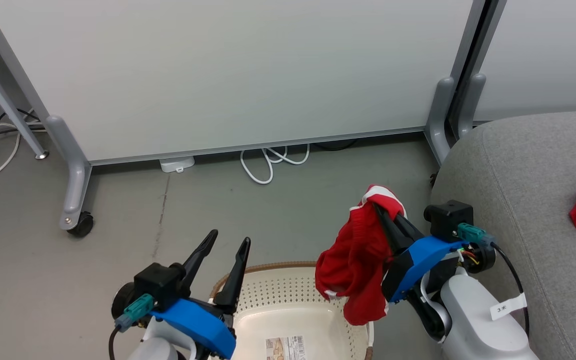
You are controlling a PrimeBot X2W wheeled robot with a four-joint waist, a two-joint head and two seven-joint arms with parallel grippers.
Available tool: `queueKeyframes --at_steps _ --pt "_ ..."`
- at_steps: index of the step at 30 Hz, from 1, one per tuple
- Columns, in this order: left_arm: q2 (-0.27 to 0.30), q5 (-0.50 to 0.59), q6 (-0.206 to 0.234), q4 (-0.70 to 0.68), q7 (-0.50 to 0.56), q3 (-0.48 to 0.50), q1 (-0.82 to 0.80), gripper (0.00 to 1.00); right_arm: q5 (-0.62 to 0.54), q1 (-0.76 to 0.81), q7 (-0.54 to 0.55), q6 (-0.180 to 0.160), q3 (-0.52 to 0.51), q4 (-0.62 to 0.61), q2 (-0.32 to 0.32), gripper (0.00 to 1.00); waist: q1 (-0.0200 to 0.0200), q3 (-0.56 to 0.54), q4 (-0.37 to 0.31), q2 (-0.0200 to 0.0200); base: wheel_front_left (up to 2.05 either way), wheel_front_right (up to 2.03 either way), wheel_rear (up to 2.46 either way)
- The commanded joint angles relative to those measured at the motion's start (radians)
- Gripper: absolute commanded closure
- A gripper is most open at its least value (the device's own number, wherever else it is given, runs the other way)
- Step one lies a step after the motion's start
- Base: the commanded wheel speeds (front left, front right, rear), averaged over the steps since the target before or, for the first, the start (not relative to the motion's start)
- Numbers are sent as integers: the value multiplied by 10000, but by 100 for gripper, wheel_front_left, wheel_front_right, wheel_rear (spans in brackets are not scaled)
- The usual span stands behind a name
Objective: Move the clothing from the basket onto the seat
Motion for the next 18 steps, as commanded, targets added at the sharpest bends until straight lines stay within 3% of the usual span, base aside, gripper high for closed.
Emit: queueKeyframes --at_steps 1,9,18 --pt "19 184 -42 -140 -27 253 302 0 -95 168 30 5 -56 -91 -15 100 0 -1 3 0 0 0 0" --pt "-195 732 -92 -470 -28 1077 1042 0 -178 323 129 3 -181 -289 -14 100 0 -38 -32 0 0 0 0" --pt "-371 931 -101 -572 -28 1312 1208 0 -246 379 264 5 -262 -489 -14 100 0 -20 -134 0 0 0 0"
